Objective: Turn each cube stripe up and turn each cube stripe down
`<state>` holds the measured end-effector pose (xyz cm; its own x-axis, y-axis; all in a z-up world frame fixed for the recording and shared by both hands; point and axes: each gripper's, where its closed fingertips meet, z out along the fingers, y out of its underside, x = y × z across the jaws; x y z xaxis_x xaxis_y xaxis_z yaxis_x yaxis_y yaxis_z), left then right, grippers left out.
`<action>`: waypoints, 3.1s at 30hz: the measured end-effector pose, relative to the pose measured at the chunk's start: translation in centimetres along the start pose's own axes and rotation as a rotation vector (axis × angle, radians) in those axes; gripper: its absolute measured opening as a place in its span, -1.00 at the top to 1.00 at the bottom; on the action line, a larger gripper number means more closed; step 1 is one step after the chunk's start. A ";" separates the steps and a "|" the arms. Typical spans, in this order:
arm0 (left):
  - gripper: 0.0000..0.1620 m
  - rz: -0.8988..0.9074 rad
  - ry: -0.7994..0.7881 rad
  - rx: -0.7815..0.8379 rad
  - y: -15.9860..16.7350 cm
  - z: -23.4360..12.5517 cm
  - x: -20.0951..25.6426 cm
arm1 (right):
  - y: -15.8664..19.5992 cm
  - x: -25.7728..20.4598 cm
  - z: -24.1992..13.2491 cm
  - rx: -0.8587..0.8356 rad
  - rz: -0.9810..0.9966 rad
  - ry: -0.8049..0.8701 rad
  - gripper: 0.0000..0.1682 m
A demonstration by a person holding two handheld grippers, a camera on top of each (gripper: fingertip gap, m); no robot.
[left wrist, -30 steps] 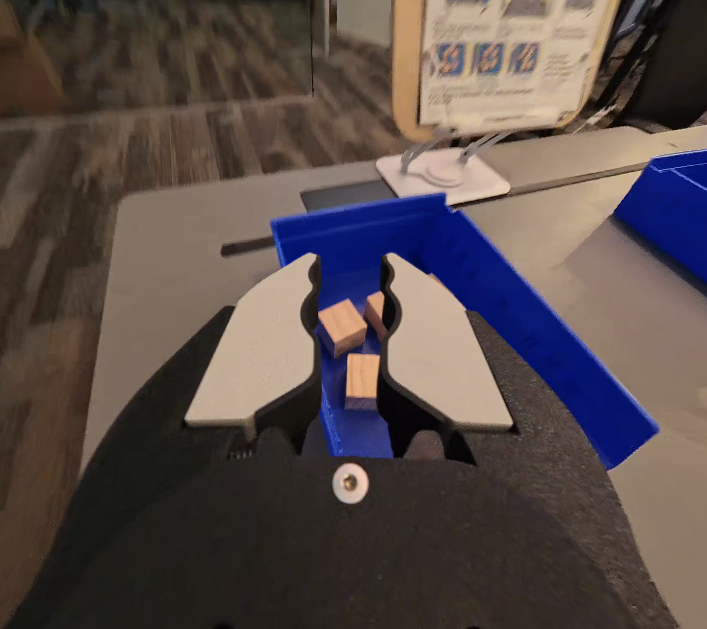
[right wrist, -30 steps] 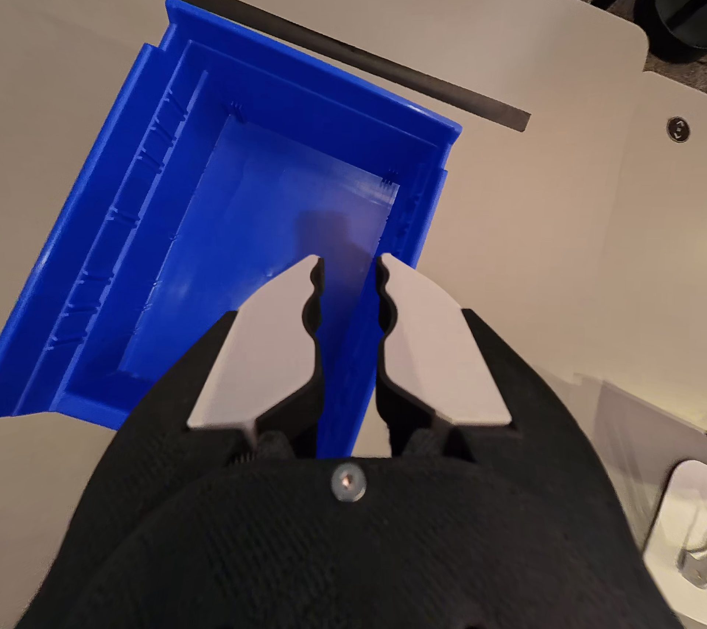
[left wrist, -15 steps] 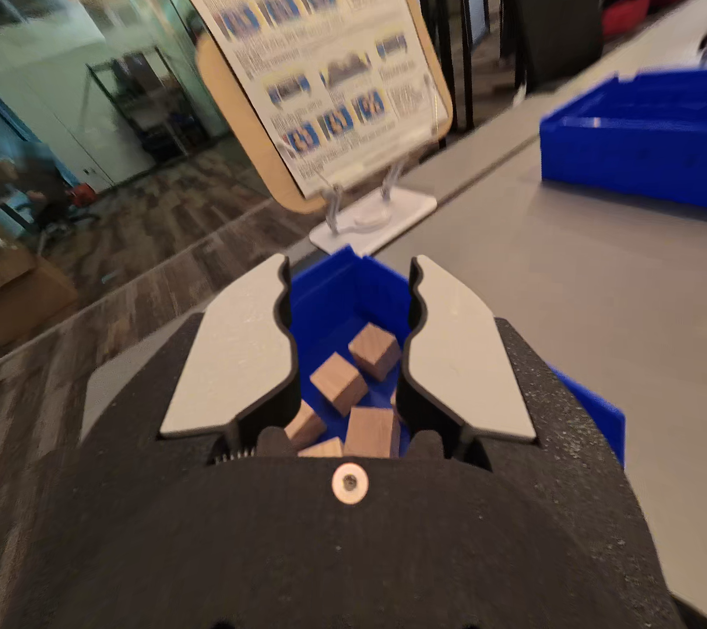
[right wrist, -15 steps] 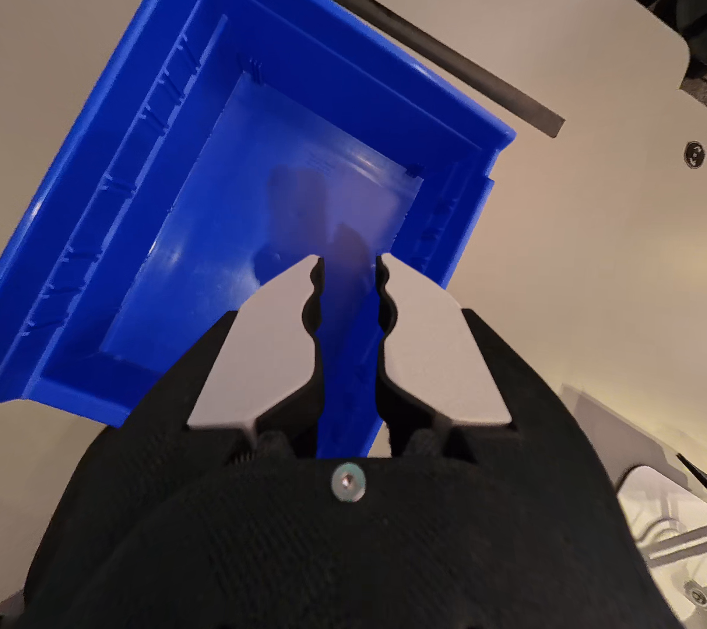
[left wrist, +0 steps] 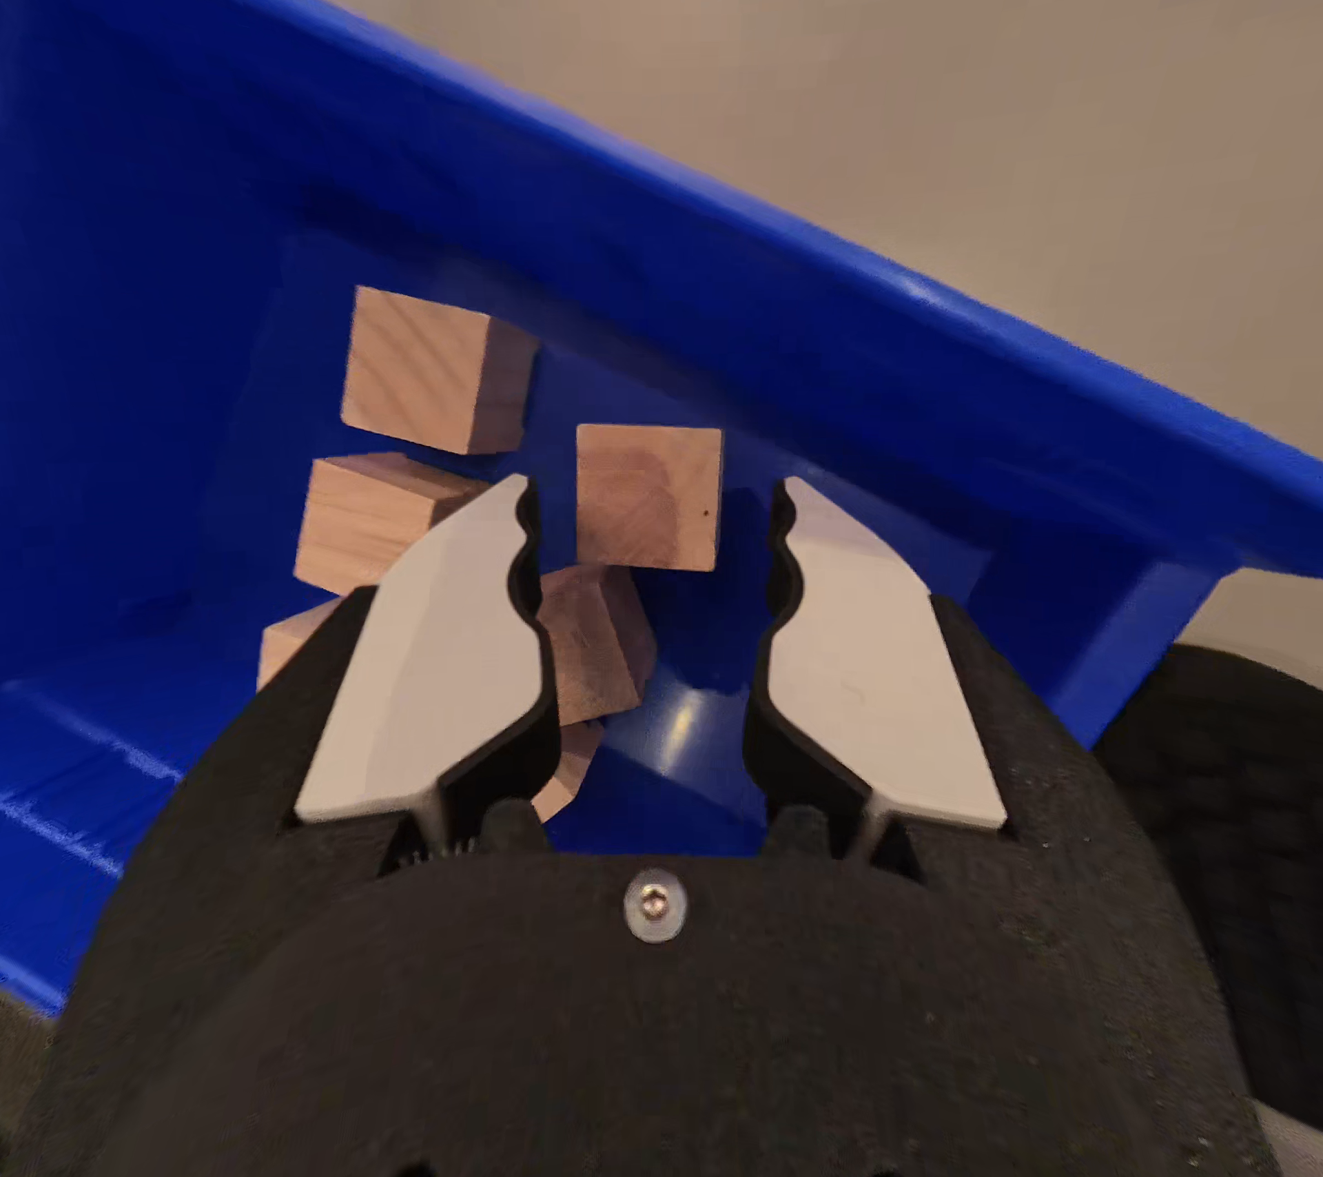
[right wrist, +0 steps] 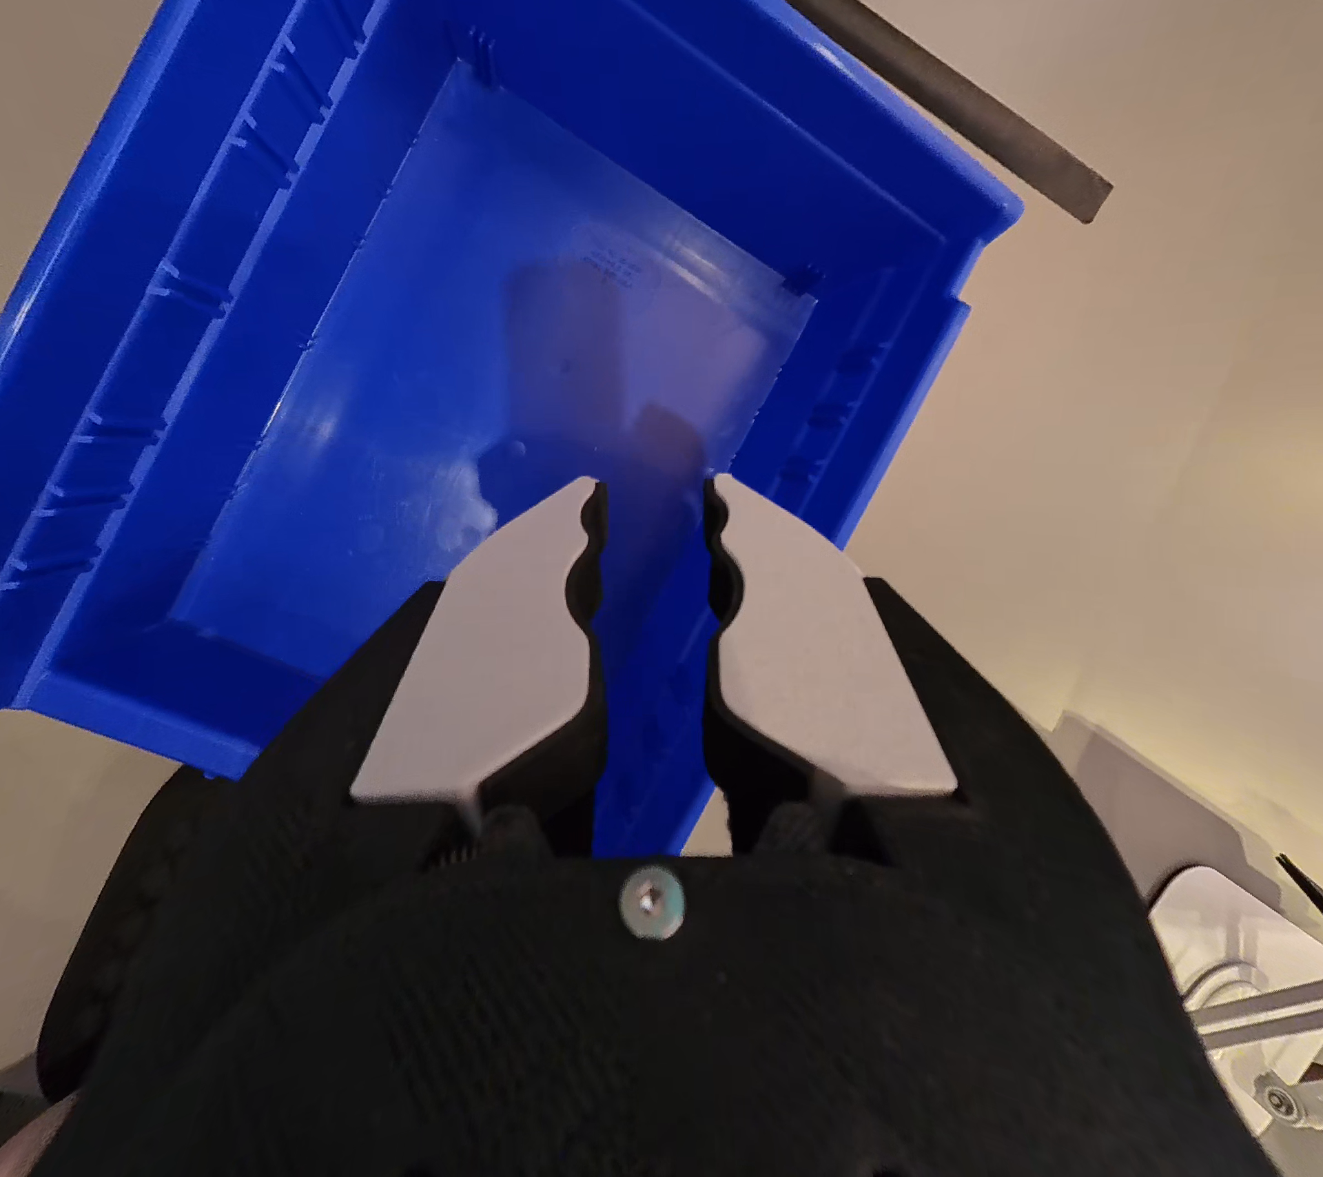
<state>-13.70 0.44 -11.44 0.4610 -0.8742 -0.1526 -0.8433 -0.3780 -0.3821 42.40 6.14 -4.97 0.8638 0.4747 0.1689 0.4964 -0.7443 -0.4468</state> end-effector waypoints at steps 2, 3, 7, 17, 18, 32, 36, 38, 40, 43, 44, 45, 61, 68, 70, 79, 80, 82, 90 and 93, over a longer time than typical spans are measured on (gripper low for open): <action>0.24 -0.002 0.022 -0.088 1.1 0.9 0.0 | 0.1 0.0 0.0 -0.006 -0.003 -0.002 0.67; 0.27 -0.003 0.027 -0.117 1.4 1.2 0.0 | 0.2 -0.1 0.1 -0.010 -0.005 -0.004 0.67; 0.30 0.006 0.034 -0.128 1.2 1.9 0.0 | 0.2 -0.2 0.4 -0.022 -0.016 -0.011 0.67; 0.43 -0.009 -0.003 -0.194 1.6 1.3 -1.2 | -0.2 -0.2 -0.1 -0.004 -0.035 0.006 0.67; 0.43 -0.016 -0.024 -0.157 1.0 0.2 -1.8 | -0.7 -0.1 -0.6 0.023 -0.038 0.022 0.67; 0.44 -0.248 0.505 0.977 -20.4 -18.4 6.8 | -16.1 -21.8 -16.2 1.290 -0.467 -0.224 0.32; 0.45 -0.249 0.738 0.964 -23.5 -17.6 10.8 | -14.9 -28.9 -16.6 1.385 -0.706 -0.175 0.28; 0.45 -0.259 0.828 0.945 -24.7 -17.1 12.1 | -14.5 -30.5 -16.6 1.417 -0.786 -0.065 0.21; 0.45 -0.266 0.878 0.946 -25.7 -16.8 12.8 | -14.3 -31.7 -16.4 1.420 -0.837 0.014 0.16; 0.45 -0.296 0.914 0.959 -26.7 -16.1 13.1 | -14.7 -32.0 -16.2 1.445 -0.786 0.119 0.09; 0.45 -0.312 0.943 0.970 -26.9 -15.9 13.2 | -14.8 -31.9 -16.3 1.467 -0.758 0.160 0.09; 0.45 -0.327 0.979 0.970 -27.0 -15.7 13.5 | -14.7 -32.0 -16.4 1.485 -0.747 0.179 0.13; 0.27 -0.281 0.865 1.016 -25.6 -15.7 12.3 | -15.5 -24.2 -15.2 1.096 -0.657 0.140 0.46; 0.43 -0.285 0.616 1.094 -22.4 -20.0 8.6 | -5.7 -3.5 -0.2 0.040 0.093 -0.113 0.45; 0.43 -0.295 0.538 1.070 -21.3 -20.6 7.6 | -2.6 -1.9 3.6 -0.167 0.192 -0.136 0.44; 0.36 -0.432 -0.097 0.820 -10.9 -19.7 -1.7 | 1.5 -0.4 8.9 -0.505 0.336 -0.071 0.45; 0.37 -0.444 -0.127 0.777 -9.7 -19.1 -2.5 | 1.8 -0.5 9.2 -0.526 0.336 -0.068 0.45; 0.43 -0.440 -0.132 0.719 -8.2 -17.7 -3.6 | 2.3 -0.8 9.6 -0.554 0.325 -0.067 0.44; 0.40 -0.147 -0.210 0.381 -5.5 -8.6 -5.3 | 2.8 -1.3 10.6 -0.545 0.314 -0.111 0.43; 0.38 -0.027 -0.211 0.301 -5.5 -5.3 -5.3 | 2.0 -0.7 9.8 -0.473 0.289 -0.084 0.33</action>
<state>-12.92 5.54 -3.69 0.5557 -0.7709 -0.3113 -0.7253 -0.2665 -0.6347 41.94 8.93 -14.58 0.9703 0.2412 0.0192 0.2415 -0.9702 -0.0182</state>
